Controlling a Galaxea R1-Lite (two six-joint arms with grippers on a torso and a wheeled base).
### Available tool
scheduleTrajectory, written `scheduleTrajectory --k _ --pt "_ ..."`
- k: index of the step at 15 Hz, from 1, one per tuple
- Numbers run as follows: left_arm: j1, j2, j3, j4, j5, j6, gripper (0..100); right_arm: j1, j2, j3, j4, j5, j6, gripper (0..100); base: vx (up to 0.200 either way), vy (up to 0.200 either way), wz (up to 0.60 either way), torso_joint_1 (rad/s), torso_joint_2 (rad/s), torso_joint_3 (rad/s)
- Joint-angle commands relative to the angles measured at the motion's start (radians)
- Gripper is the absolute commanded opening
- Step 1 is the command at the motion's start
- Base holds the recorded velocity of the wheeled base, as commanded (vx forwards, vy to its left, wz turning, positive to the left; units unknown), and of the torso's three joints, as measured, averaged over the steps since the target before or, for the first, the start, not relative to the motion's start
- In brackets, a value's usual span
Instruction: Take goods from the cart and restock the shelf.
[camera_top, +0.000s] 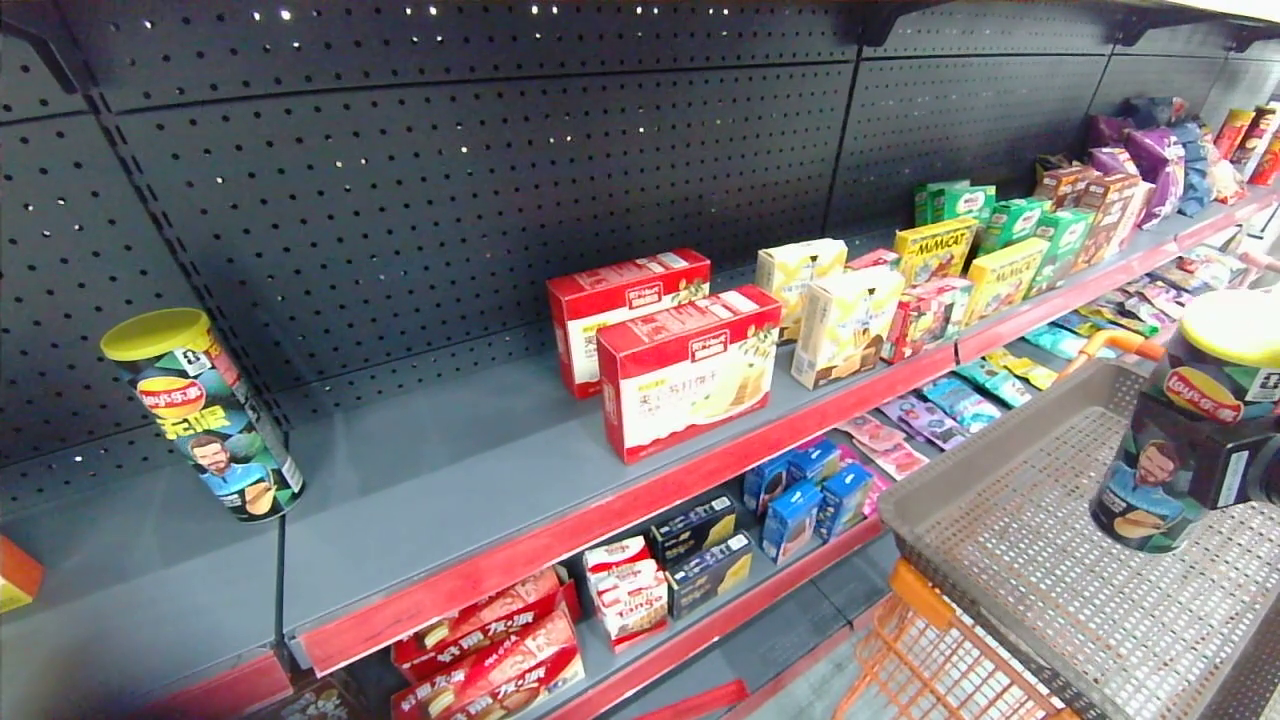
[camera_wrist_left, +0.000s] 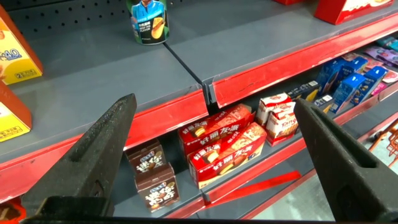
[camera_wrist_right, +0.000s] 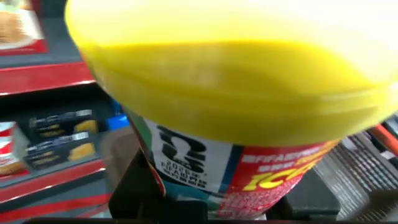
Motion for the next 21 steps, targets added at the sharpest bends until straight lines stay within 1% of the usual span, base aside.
scheduleTrajectory --k 1,3,6,8,10,14,19,21 --pt "0.000 0.000 0.000 0.001 0.000 0.001 100 0.020 0.015 0.002 -0.001 0.000 -0.005 0 0.000 0.000 0.00 0.000 0.00 0.000" --pt "0.000 0.000 0.000 0.001 0.000 0.001 100 0.040 0.018 0.002 -0.001 -0.003 -0.031 0 0.000 0.000 0.00 0.000 0.00 0.000" --pt "0.000 0.000 0.000 -0.001 0.000 -0.001 100 0.052 0.024 -0.002 -0.004 -0.002 -0.033 0 0.000 0.000 0.00 0.000 0.00 0.000" --pt "0.000 0.000 0.000 -0.001 0.000 0.005 100 0.058 0.025 -0.009 -0.004 -0.003 -0.051 0 0.000 0.000 0.00 0.000 0.00 0.000" --pt "0.000 0.000 0.000 -0.001 -0.004 0.019 100 0.074 0.039 -0.011 -0.029 -0.003 -0.068 0 0.000 0.000 0.00 0.000 0.00 0.000" --pt "0.000 0.000 0.000 -0.001 -0.004 0.018 100 0.078 0.079 -0.006 -0.124 -0.003 -0.070 0 0.000 0.000 0.60 0.001 0.00 0.001" --pt "0.000 0.000 0.000 -0.001 -0.004 0.016 100 0.080 0.079 -0.003 -0.126 -0.003 -0.082 0 0.000 0.000 0.60 0.006 0.01 0.002" --pt "0.000 0.000 0.000 -0.001 -0.004 0.015 100 0.080 0.071 -0.003 -0.127 -0.003 -0.082 0 0.000 0.000 0.00 0.000 0.00 0.000"
